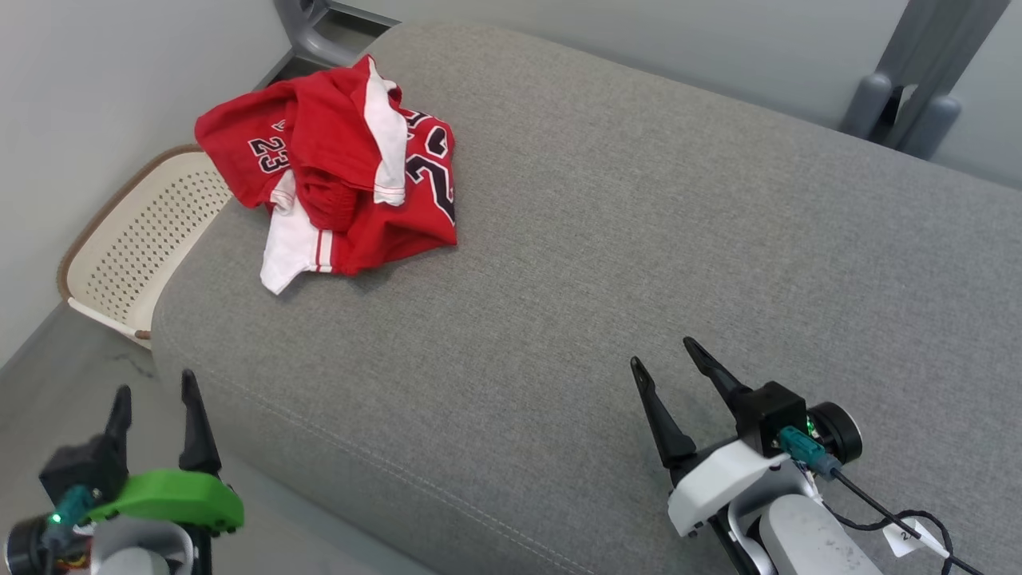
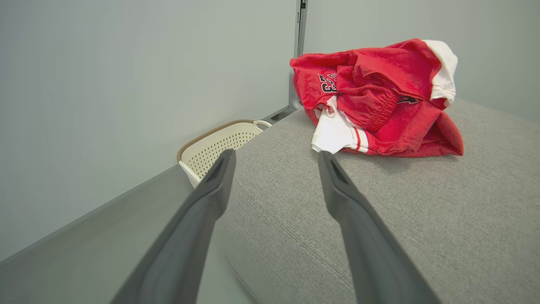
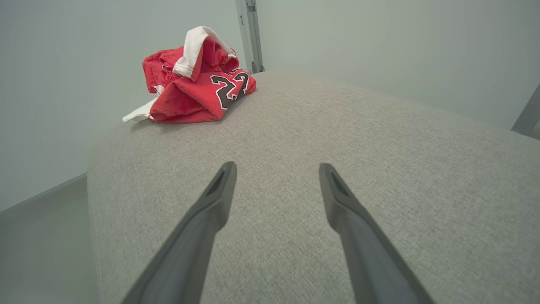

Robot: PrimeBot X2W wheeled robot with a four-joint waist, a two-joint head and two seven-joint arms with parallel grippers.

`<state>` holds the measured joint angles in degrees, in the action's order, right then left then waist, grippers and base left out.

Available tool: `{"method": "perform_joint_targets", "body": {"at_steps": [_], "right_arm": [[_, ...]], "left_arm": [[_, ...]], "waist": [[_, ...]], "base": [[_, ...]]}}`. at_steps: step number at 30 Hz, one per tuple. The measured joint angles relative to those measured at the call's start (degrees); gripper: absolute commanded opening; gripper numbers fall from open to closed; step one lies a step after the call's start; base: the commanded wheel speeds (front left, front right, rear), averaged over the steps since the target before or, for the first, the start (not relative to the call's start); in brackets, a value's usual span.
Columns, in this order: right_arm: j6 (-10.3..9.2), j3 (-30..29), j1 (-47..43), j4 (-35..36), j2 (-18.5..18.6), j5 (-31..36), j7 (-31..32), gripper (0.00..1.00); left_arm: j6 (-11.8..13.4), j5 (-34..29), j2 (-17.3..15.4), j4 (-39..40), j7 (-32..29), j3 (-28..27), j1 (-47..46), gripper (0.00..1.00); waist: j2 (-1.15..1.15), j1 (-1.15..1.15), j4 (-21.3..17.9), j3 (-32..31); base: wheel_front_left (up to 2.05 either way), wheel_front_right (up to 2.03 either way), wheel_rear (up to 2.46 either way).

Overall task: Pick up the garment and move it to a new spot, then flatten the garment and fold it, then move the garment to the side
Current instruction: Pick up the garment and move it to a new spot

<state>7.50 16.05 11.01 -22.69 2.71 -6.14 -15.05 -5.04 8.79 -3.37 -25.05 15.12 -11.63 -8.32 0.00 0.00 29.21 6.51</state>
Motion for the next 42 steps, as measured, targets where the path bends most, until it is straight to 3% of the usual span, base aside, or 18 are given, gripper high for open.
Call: {"method": "perform_joint_targets", "body": {"at_steps": [9,21,28,34,42], "right_arm": [[0.0,0.15,4.04,1.54,0.04,3.49,0.0,1.0],[0.0,2.66,9.08,4.93,1.54,5.93,0.0,1.0],[0.0,3.6,10.82,6.67,2.22,6.08,-0.01,1.0],[0.0,4.71,11.56,8.09,2.4,6.46,0.0,1.0],[0.02,5.3,11.55,9.47,2.46,6.55,-0.12,1.0]], "left_arm": [[-2.25,2.68,-5.23,-7.06,0.01,0.32,-15.6,1.0],[-2.37,13.39,-12.69,-18.39,0.0,8.03,-31.28,1.0],[-2.44,16.1,-16.17,-26.51,0.01,11.41,-37.27,1.0],[-2.41,16.34,-17.2,-34.46,-0.29,11.84,-42.53,1.0],[-0.3,16.61,-18.72,-42.57,-5.08,12.01,-47.92,1.0]], "waist": [[0.0,0.0,-3.56,5.74],[0.0,0.0,-9.66,14.02],[0.0,0.0,-13.53,18.09],[0.0,0.0,-16.25,21.19],[0.0,0.0,-19.07,24.39]], "base": [[0.0,0.0,0.0],[0.0,0.0,0.0],[0.0,0.0,0.0],[0.0,0.0,0.0],[0.0,0.0,0.0]]}}
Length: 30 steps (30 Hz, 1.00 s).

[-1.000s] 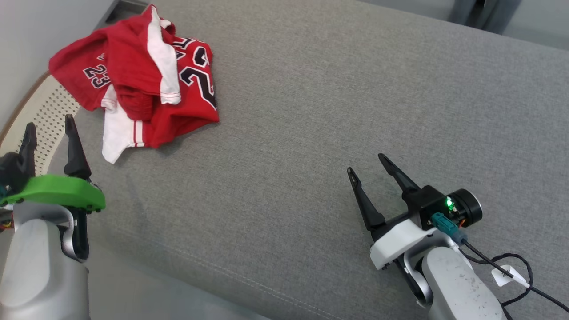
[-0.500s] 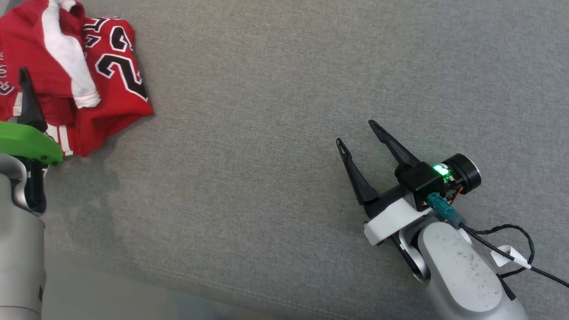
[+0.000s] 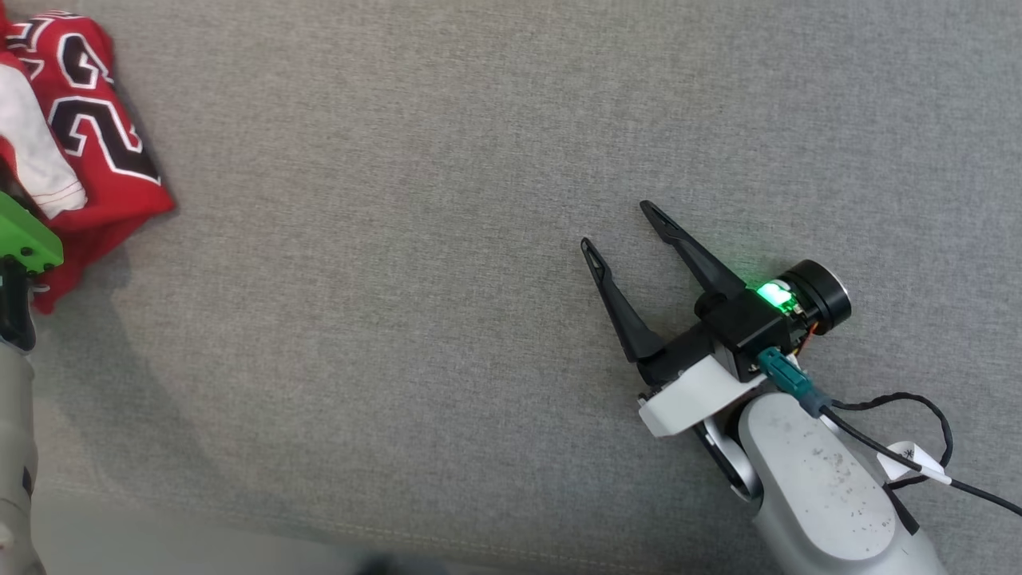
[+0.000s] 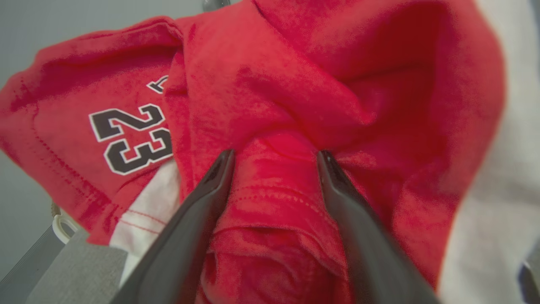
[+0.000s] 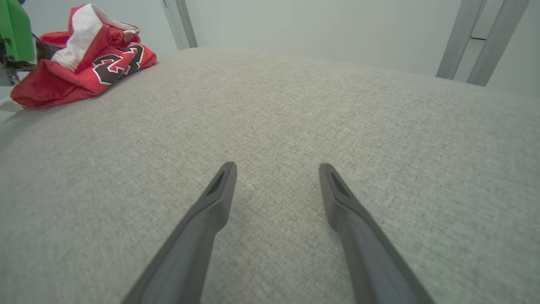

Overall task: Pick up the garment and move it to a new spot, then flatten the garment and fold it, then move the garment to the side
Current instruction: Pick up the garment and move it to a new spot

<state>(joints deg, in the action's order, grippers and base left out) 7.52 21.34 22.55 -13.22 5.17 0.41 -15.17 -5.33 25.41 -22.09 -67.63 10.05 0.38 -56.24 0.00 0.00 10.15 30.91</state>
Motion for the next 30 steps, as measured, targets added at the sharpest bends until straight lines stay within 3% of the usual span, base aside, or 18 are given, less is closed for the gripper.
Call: {"method": "perform_joint_targets", "body": {"at_steps": [7,8,9,10,21,30], "right_arm": [[0.04,-0.08,0.07,0.85,-0.16,0.11,-0.08,1.0],[0.05,-0.2,0.08,0.94,-0.21,0.18,-0.09,1.0],[0.05,-0.29,0.09,1.09,-0.25,0.23,-0.11,1.0],[0.07,-0.4,0.09,1.18,-0.33,0.24,-0.14,1.0],[0.1,-1.48,0.08,-0.34,-0.73,0.11,-0.32,1.0],[0.03,-2.24,-0.63,-2.52,-1.16,-1.63,-0.03,1.0]], "left_arm": [[2.09,1.55,0.15,-3.69,-6.24,-0.41,-2.04,1.0],[2.09,1.52,0.09,-3.75,-6.17,-0.1,-2.1,0.65],[2.03,1.51,0.08,-3.77,-5.95,-0.03,-2.3,0.21],[1.97,1.51,0.1,-3.78,-5.21,0.05,-2.52,0.0],[2.98,-1.81,0.43,-0.98,4.16,3.31,-2.86,0.0],[-0.66,-4.0,-0.21,10.77,4.95,4.11,-2.76,0.0]], "waist": [[0.0,0.0,-1.59,2.09],[0.0,0.0,-1.7,2.36],[0.0,0.0,-1.8,2.67],[0.0,0.0,-1.87,2.97],[0.0,0.0,-1.02,1.86],[0.0,0.0,-0.52,-2.47]], "base": [[0.0,0.0,0.0],[0.0,0.0,0.0],[0.0,0.0,0.0],[0.0,0.0,0.0],[0.0,0.0,0.0],[0.0,0.0,0.0]]}}
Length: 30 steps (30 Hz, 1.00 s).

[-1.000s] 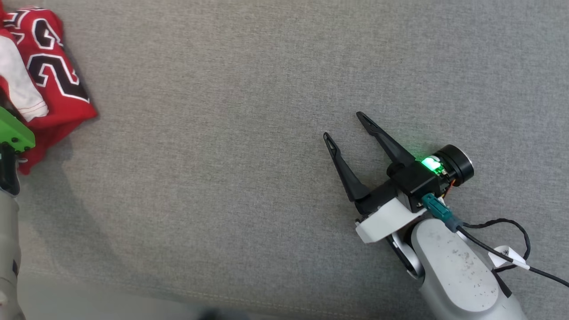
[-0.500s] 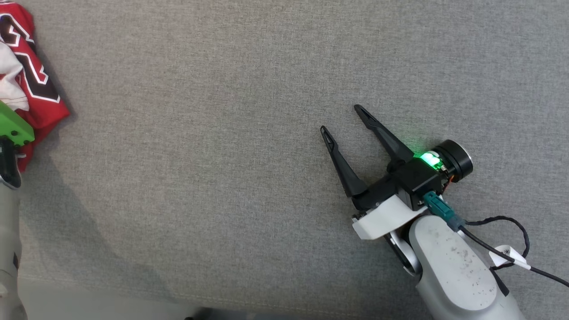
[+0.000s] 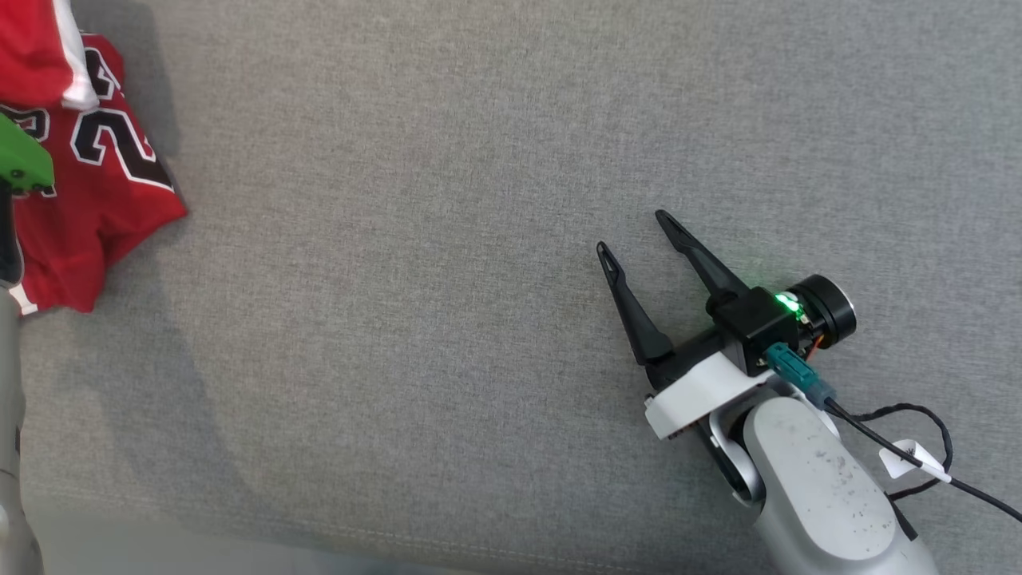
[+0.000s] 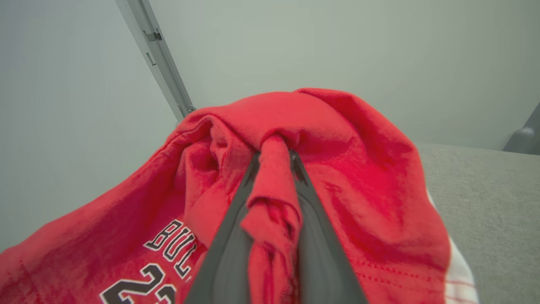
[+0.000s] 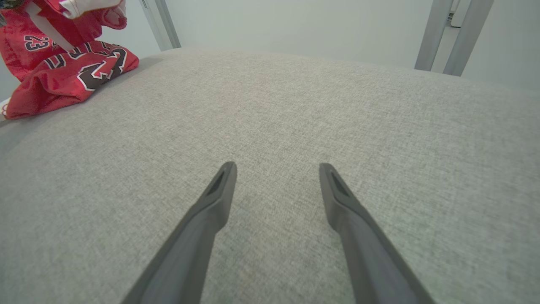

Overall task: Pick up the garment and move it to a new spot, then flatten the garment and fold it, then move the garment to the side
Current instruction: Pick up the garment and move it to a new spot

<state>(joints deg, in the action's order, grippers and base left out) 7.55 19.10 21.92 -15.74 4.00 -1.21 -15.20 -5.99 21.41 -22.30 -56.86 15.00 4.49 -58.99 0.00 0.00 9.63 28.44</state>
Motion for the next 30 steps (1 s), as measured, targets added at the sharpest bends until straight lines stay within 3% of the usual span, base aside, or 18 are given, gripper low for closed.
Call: {"method": "perform_joint_targets", "body": {"at_steps": [6,14,30], "right_arm": [[0.0,-1.12,-0.83,-0.25,-0.74,-1.44,0.07,1.0],[-0.01,-1.35,-2.61,0.15,-1.08,-4.82,0.07,1.0],[-0.01,-1.15,-5.5,2.05,-1.07,-9.93,0.07,1.0]], "left_arm": [[-1.07,-0.77,0.96,6.55,0.03,1.7,0.79,0.0],[-1.4,0.82,6.91,12.85,0.11,9.34,2.8,0.0],[-1.41,6.58,16.56,13.84,0.13,25.66,8.93,0.0]], "waist": [[0.0,0.0,-1.01,-3.18],[0.0,0.0,-6.39,-6.32],[0.0,0.0,-22.78,-8.66]], "base": [[0.0,0.0,0.0],[0.0,0.0,0.0],[0.0,0.0,0.0]]}}
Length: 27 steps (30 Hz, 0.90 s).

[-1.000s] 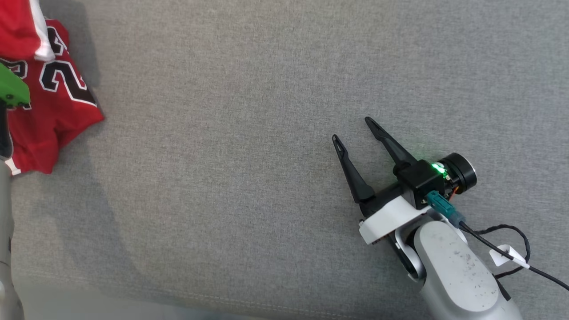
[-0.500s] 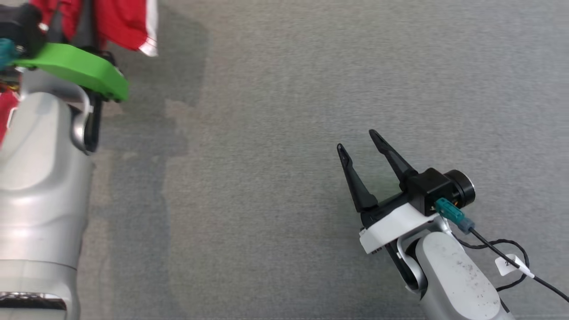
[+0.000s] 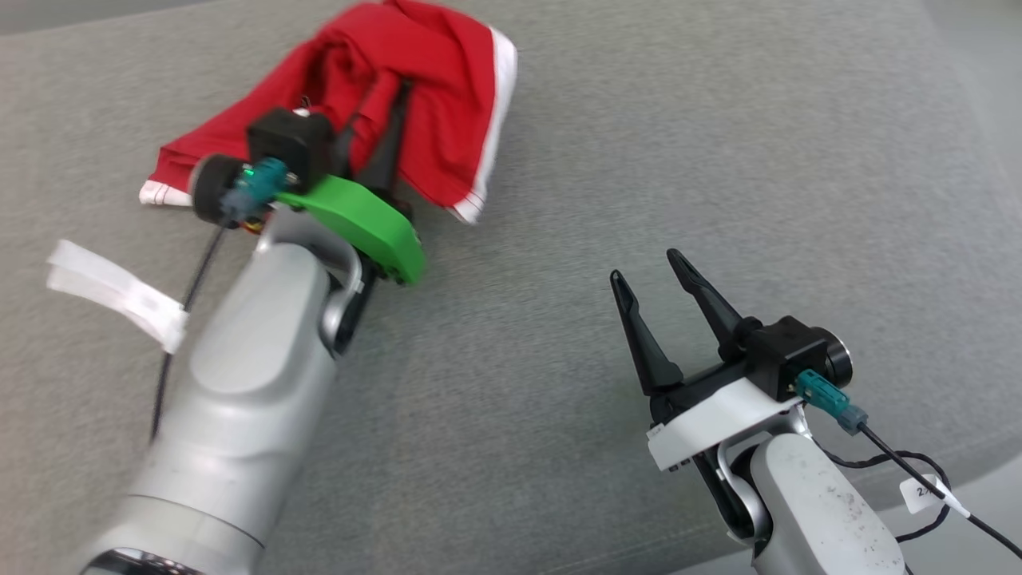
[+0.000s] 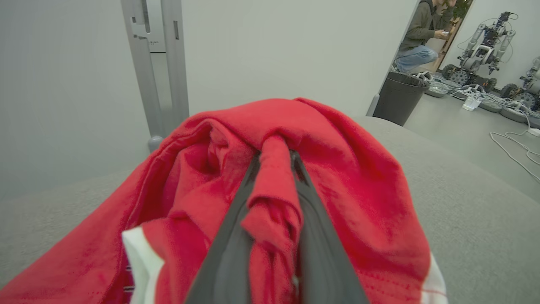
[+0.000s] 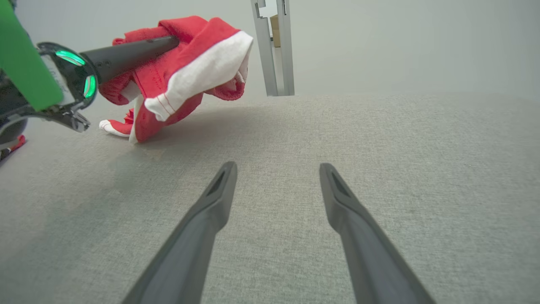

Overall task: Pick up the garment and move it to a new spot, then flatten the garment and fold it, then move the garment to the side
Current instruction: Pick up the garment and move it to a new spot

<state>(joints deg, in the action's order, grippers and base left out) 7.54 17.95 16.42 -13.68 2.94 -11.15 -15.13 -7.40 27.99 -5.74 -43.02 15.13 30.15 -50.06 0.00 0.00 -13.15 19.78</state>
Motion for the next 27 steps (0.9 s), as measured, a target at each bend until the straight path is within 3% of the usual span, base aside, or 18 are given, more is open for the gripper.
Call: {"method": "perform_joint_targets", "body": {"at_steps": [6,7,8,9,15,20,27], "right_arm": [[0.0,-0.38,-0.95,0.75,0.02,-1.27,0.0,1.0],[0.0,-0.42,-0.94,0.91,0.01,-1.45,0.0,1.0],[0.0,-0.36,-0.94,0.94,0.0,-1.55,0.0,1.0],[0.0,-0.33,-0.94,0.98,0.0,-1.63,0.0,1.0],[0.0,-1.47,-1.14,1.37,-0.02,-2.1,0.0,1.0],[0.0,-3.2,-1.12,1.63,-0.03,-0.78,0.0,1.0],[0.0,-5.3,-2.05,0.74,-0.11,1.05,0.0,1.0]], "left_arm": [[0.0,-0.11,2.13,-0.11,-0.01,5.2,3.49,0.0],[0.0,-0.2,2.22,-0.32,0.0,5.49,4.27,0.16],[0.0,-0.44,2.25,-0.47,-0.01,5.72,4.92,0.44],[0.0,-0.59,2.36,-0.68,0.0,5.73,5.83,1.0],[1.37,-3.55,2.07,2.24,0.0,2.23,10.51,1.0],[3.2,-6.47,-0.43,8.32,0.0,-4.93,17.07,1.0],[4.89,-10.44,-1.38,16.03,0.02,-16.23,27.8,1.0]], "waist": [[0.0,0.0,-5.66,-0.1],[0.0,0.0,-6.46,-0.08],[0.0,0.0,-7.04,-0.07],[0.0,0.0,-7.71,-0.06],[0.0,0.0,-8.35,-0.15],[0.0,0.0,-5.95,-0.7],[0.0,0.0,-1.41,-2.84]], "base": [[0.0,0.0,0.0],[0.0,0.0,0.0],[0.0,0.0,0.0],[0.0,0.0,0.0],[0.0,0.0,0.0],[0.0,0.0,0.0],[0.0,0.0,0.0]]}}
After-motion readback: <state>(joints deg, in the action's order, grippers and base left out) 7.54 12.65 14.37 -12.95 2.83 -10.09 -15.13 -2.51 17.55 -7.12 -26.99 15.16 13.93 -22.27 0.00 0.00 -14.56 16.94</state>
